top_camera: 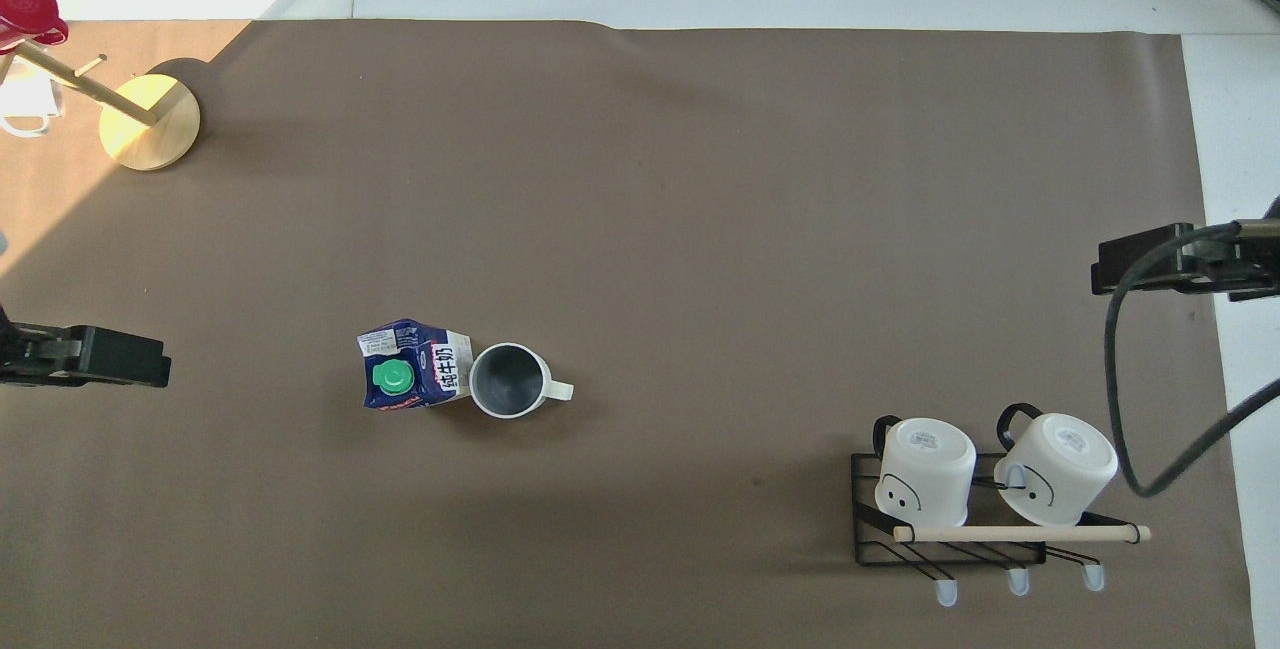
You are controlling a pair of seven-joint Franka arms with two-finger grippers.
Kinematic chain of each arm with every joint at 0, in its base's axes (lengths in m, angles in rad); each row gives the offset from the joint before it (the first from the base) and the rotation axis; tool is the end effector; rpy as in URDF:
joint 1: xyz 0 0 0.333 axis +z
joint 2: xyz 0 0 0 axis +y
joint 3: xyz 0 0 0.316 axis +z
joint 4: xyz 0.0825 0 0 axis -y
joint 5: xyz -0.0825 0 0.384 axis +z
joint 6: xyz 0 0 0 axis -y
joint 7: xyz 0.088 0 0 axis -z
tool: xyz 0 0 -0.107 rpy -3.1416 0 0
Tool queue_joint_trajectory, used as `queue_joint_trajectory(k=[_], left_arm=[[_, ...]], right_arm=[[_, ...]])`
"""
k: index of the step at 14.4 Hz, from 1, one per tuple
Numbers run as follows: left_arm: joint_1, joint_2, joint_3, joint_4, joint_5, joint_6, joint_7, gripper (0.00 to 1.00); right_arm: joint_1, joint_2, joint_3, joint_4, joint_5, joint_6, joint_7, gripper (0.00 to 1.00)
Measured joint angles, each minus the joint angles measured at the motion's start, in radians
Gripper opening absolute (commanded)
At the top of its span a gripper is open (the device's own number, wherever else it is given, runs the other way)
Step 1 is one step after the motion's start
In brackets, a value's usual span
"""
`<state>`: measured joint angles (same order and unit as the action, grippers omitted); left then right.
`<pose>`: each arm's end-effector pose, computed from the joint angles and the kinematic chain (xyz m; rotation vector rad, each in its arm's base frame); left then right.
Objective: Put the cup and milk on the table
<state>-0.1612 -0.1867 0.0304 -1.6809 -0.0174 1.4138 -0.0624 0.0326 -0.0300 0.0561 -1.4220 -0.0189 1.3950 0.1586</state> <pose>0.4740 -0.0629 0.6567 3.1219 -0.1112 -0.1287 0.5226 0.0448 0.6941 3.1197 -0.1143 0.0085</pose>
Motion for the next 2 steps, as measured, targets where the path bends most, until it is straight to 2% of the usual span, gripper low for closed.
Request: queue_joint_trajectory(k=[2], left_arm=[[0.000,0.000,0.000,0.000,0.000,0.000,0.000,1.00]], right_arm=[[-0.001,-0.001,-0.004,0.000,0.000,-0.016,0.000,1.00]])
